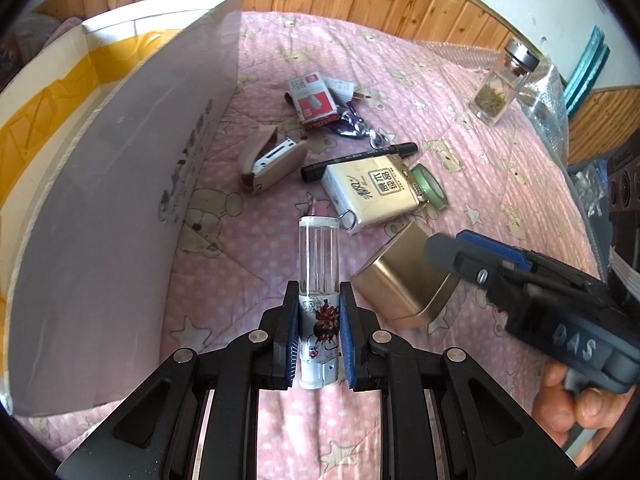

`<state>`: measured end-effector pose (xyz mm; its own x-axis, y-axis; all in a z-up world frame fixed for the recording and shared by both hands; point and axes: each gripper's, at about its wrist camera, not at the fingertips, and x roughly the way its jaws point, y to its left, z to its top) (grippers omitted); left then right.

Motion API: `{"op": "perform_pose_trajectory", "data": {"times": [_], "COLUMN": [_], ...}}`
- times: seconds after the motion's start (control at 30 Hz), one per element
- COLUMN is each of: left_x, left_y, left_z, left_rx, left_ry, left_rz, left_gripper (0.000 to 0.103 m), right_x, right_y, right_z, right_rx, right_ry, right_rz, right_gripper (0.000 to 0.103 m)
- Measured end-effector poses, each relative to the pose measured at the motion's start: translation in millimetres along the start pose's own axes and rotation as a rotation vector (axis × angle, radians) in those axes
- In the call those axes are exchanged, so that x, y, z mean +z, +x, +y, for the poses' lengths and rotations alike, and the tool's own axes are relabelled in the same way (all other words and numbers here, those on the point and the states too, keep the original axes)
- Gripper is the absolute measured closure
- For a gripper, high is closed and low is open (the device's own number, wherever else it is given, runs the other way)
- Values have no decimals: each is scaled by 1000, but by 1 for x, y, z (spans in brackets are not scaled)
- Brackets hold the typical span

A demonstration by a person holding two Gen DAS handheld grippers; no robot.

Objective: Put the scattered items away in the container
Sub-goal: 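Close left tool on the clear vial while right tool grasps the gold tin, then carry the vial in left tool and tin in right tool over the white box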

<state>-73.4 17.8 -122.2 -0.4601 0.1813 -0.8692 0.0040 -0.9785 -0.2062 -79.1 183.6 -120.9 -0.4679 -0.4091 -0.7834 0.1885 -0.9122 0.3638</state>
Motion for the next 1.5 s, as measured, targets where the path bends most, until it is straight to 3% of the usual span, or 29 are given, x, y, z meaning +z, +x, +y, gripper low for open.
{"op": "perform_pose_trajectory", "data": {"times": [0.07,0.1,0.2,0.3,0.33,0.7,1.5], "left_x": [-3,-4,-11,-17,-18,-19,-22], "left_y": [-4,-5,-7,-8,-9,-33,-93], "left_z": [4,6,13,15,16,12,22], "left_rx": [4,8,6,1,-1,-47,-43], "left_ry": [-4,-8,-18,-19,-19,-12,-47], "left_rz": [0,3,15,22,21,-29,-142], "left_gripper": [85,85,85,85,85,85,85], "right_x": [-3,-6,-11,-15,-15,-20,-31], "right_y": [6,10,24,37,37,21,-32], "right_z": [10,15,26,28,28,16,42], "right_rx": [13,1,-73,-102,-108,-30,104], "right_ry": [-65,-98,-185,-220,-226,-72,36], "right_rz": [28,34,51,80,75,69,17], "right_gripper": [34,31,31,51,52,53,53]}}
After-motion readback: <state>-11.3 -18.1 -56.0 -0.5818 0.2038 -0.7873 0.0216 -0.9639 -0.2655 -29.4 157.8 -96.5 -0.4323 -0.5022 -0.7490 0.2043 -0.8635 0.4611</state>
